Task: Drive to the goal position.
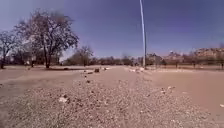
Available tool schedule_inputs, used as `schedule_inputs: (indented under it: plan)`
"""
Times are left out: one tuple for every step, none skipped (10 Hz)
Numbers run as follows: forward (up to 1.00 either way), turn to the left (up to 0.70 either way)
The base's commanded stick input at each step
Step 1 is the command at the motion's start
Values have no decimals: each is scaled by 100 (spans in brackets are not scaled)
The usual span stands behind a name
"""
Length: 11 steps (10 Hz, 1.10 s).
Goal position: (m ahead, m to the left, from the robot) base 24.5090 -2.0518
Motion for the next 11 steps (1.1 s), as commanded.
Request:
schedule_inputs:
  plan:
    - [70, 0]
    - [70, 0]
    - [70, 0]
    - [70, 0]
    - [70, 0]
    - [70, 0]
    - [70, 0]
    - [70, 0]
    - [70, 0]
    - [70, 0]
    - [70, 0]
